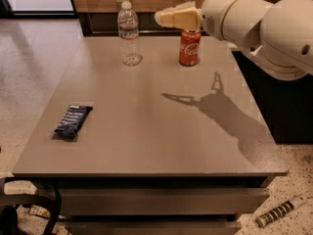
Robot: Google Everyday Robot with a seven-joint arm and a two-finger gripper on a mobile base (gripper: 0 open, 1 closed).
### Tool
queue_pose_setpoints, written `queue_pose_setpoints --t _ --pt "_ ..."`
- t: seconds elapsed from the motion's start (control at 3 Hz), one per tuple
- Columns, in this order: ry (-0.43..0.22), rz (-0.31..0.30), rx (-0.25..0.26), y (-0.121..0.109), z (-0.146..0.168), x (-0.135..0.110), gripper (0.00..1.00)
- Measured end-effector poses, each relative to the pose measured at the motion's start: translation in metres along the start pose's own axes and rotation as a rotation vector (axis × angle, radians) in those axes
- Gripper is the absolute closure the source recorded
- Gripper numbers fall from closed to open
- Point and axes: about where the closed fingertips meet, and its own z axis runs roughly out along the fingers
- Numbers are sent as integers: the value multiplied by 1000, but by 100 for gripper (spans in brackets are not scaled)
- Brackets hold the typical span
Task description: Move water bottle near rxbar blueberry
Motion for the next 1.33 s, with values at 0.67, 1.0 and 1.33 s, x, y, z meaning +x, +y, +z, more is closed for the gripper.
queue_pose_setpoints --t 0.67,1.0,1.33 --pt "-33 115 -150 30 69 14 0" --pt "-50 158 -205 48 93 20 0" --pt "-79 195 -259 69 114 21 0"
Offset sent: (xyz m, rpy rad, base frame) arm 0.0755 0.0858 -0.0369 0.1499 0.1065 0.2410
